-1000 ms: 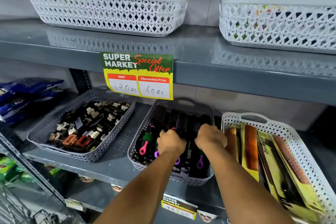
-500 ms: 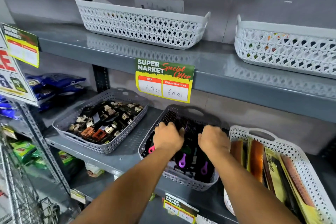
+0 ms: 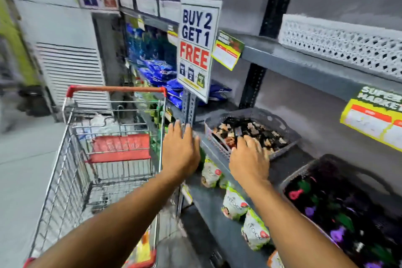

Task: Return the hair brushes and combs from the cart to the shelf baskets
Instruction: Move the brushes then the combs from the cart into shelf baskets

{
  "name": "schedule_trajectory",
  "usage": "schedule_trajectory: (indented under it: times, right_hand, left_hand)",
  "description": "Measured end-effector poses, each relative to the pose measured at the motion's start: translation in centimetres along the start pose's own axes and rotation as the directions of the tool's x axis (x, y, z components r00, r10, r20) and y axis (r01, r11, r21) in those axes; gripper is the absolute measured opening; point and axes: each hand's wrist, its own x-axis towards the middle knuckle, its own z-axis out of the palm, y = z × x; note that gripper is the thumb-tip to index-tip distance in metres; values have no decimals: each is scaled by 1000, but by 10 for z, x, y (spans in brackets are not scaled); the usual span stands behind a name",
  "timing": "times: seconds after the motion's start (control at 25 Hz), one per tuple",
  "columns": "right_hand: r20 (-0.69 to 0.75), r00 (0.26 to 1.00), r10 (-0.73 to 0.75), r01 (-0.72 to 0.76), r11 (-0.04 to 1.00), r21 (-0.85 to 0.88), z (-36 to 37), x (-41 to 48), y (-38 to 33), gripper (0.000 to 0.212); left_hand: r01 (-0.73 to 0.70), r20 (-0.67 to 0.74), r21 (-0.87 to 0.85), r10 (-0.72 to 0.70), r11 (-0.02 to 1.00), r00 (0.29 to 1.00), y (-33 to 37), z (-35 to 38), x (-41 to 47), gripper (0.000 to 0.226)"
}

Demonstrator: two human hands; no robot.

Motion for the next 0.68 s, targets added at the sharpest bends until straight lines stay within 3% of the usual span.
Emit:
schedule_trajectory:
  times: [0.12, 0.24, 0.48, 0.68]
  right_hand:
    - [16, 984, -180, 178, 982, 69, 36, -3, -70, 51]
    - [104, 958, -269, 253, 956, 146, 65, -8, -123, 58]
    - [320, 858, -402, 353, 914, 201, 146, -25, -203, 63]
    - [584, 711, -392, 338, 918, 206, 233, -44, -242, 62]
  left_hand:
    - [150, -37, 68, -147, 986, 988, -83, -18, -4, 59]
    - [222, -63, 136, -215, 966, 975, -142, -27, -13, 58]
    - [406, 27, 150, -415, 901, 910, -255, -1, -37, 60]
    - [575, 206, 171, -600, 800, 773, -329, 60, -64, 57]
